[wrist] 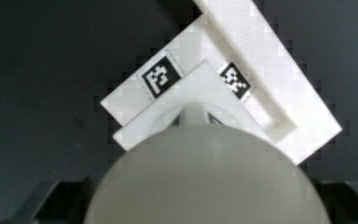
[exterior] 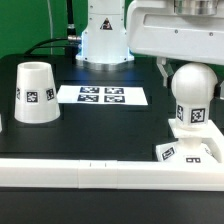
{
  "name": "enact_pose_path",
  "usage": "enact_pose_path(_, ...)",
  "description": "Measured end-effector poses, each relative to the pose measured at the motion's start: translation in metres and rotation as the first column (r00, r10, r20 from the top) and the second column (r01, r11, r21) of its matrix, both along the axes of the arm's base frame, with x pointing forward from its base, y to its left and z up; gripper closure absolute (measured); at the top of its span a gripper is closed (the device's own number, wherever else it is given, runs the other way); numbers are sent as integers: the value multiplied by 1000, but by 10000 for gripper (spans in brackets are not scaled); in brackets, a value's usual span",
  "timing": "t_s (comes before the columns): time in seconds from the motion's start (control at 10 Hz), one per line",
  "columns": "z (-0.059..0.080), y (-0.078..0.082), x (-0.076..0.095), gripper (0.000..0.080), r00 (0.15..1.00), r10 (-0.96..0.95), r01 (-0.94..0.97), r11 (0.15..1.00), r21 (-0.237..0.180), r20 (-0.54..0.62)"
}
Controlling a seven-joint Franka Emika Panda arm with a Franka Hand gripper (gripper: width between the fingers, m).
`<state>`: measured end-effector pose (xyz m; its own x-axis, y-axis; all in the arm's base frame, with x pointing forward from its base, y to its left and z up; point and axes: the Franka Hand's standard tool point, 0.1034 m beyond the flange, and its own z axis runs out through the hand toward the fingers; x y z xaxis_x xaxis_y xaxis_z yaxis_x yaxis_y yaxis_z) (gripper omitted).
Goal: Assemble lamp
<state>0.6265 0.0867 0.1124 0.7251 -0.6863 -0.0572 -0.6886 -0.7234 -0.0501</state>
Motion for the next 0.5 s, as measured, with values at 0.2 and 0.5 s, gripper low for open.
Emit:
enact_pose_path(0.2,0,5,-3,222,969,-244,245,969,35,-23)
enact_pose_path(0.5,-1,7,-3,222,876,-478,482,874,60,-70)
